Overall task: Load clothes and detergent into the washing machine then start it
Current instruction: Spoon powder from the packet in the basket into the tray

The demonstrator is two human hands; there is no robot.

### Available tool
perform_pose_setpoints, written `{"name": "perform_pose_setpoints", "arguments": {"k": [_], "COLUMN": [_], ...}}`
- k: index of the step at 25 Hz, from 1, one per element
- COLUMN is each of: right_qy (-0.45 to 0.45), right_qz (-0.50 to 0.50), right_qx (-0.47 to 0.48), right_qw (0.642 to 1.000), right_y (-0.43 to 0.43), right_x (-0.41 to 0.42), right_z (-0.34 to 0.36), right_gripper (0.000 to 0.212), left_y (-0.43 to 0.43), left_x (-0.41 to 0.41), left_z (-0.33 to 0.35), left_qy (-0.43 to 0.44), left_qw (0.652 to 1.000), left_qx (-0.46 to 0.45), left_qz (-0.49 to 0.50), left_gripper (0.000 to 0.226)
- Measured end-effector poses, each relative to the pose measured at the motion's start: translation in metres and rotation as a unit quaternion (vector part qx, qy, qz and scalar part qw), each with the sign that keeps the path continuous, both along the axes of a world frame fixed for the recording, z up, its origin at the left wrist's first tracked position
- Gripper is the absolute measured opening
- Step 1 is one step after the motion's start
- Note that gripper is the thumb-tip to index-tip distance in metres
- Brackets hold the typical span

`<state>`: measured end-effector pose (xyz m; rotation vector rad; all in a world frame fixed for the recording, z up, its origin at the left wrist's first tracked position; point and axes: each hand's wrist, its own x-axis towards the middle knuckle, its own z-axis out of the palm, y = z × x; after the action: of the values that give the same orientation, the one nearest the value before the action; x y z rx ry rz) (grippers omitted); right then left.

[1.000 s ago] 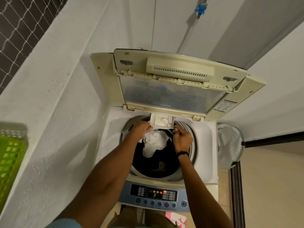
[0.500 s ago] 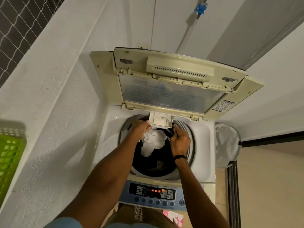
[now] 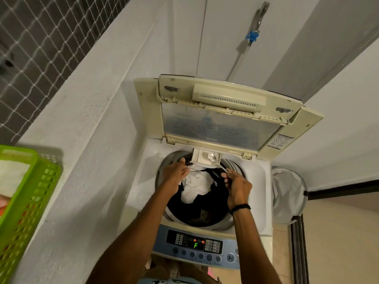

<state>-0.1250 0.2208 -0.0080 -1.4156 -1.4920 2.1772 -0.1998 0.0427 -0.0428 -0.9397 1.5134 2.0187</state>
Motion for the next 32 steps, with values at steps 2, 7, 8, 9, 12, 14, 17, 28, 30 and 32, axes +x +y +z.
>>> {"name": "perform_pose_setpoints", "arguments": {"k": [2, 7, 8, 9, 12, 14, 17, 28, 30, 32], "right_qy": [0.028, 0.094, 0.103, 0.11, 0.13, 0.149, 0.177, 0.305, 0.316, 0.351], "right_qz": [0.027, 0.112, 0.127, 0.143, 0.189, 0.217, 0.293, 0.587, 0.624, 0.619], "right_qx": [-0.026, -0.041, -0.038, -0.033, -0.037, -0.043, -0.047, 0.109, 0.261, 0.426], "right_qw": [0.999, 0.988, 0.986, 0.983, 0.973, 0.964, 0.938, 0.742, 0.665, 0.559], "right_y": [-0.008, -0.04, -0.047, -0.055, -0.082, -0.103, -0.143, -0.283, -0.309, -0.333], "right_x": [0.004, 0.01, 0.011, 0.013, 0.015, 0.015, 0.018, 0.032, 0.031, 0.031], "right_z": [0.015, 0.058, 0.066, 0.074, 0.099, 0.118, 0.154, 0.244, 0.241, 0.235], "right_gripper": [0.021, 0.021, 0.021, 0.021, 0.019, 0.018, 0.018, 0.023, 0.02, 0.019], "left_y": [-0.016, -0.062, -0.072, -0.082, -0.108, -0.124, -0.155, -0.302, -0.318, -0.325], "left_x": [0.017, 0.063, 0.071, 0.078, 0.101, 0.118, 0.147, 0.249, 0.255, 0.255], "left_z": [0.021, 0.083, 0.097, 0.11, 0.15, 0.177, 0.215, 0.286, 0.28, 0.275], "left_qy": [0.027, 0.109, 0.13, 0.147, 0.193, 0.241, 0.309, 0.347, 0.315, 0.292], "left_qw": [0.999, 0.993, 0.989, 0.985, 0.972, 0.959, 0.933, 0.797, 0.786, 0.783], "left_qx": [-0.01, -0.029, -0.039, -0.047, -0.051, -0.058, -0.1, -0.358, -0.391, -0.409], "left_qz": [0.014, 0.042, 0.056, 0.075, 0.123, 0.137, 0.156, 0.342, 0.361, 0.367], "left_gripper": [0.022, 0.02, 0.021, 0.02, 0.008, 0.01, 0.011, 0.013, 0.014, 0.016]}}
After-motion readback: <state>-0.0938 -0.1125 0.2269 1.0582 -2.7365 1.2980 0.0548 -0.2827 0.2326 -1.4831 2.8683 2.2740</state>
